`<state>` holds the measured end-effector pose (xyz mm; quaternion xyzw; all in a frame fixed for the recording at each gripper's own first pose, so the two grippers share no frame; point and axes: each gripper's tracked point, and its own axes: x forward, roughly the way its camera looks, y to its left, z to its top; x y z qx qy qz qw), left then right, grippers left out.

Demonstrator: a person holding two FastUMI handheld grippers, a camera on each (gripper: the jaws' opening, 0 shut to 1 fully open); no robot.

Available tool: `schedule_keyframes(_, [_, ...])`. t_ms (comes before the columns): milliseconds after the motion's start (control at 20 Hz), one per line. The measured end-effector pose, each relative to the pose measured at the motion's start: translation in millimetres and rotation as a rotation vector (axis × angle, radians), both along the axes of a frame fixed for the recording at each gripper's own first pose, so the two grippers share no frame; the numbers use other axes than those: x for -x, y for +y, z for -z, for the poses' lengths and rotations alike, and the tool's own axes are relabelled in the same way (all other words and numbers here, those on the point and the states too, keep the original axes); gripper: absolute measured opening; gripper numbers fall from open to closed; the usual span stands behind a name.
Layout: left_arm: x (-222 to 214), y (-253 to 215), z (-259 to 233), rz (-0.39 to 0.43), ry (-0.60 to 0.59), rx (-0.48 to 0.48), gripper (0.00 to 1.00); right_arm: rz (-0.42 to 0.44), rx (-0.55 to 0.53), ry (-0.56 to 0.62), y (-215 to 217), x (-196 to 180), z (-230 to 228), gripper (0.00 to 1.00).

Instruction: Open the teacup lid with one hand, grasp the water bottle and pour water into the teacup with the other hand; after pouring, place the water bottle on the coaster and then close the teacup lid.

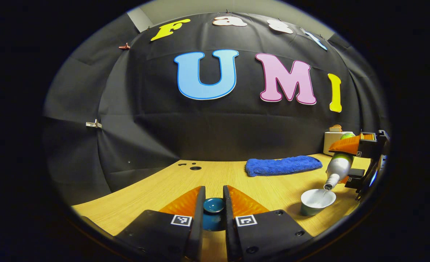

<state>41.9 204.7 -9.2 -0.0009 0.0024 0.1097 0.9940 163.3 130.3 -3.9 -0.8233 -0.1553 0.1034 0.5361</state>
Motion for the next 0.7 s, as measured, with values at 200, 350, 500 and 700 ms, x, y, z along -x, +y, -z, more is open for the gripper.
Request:
schedule_keyframes(200, [0,0,0,0.0,0.0,0.0,0.29,-0.022,0.012,-0.015,2,2,-5,0.74])
schedule_keyframes(350, [0,0,0,0.0,0.0,0.0,0.29,-0.012,0.026,-0.026,-2,-2,-8,0.74])
schedule_keyframes(500, [0,0,0,0.0,0.0,0.0,0.29,-0.022,0.047,-0.044,-1,-5,-14,0.74])
schedule_keyframes(700, [1,0,0,0.0,0.0,0.0,0.29,-0.045,0.078,-0.065,6,-7,-21,0.74])
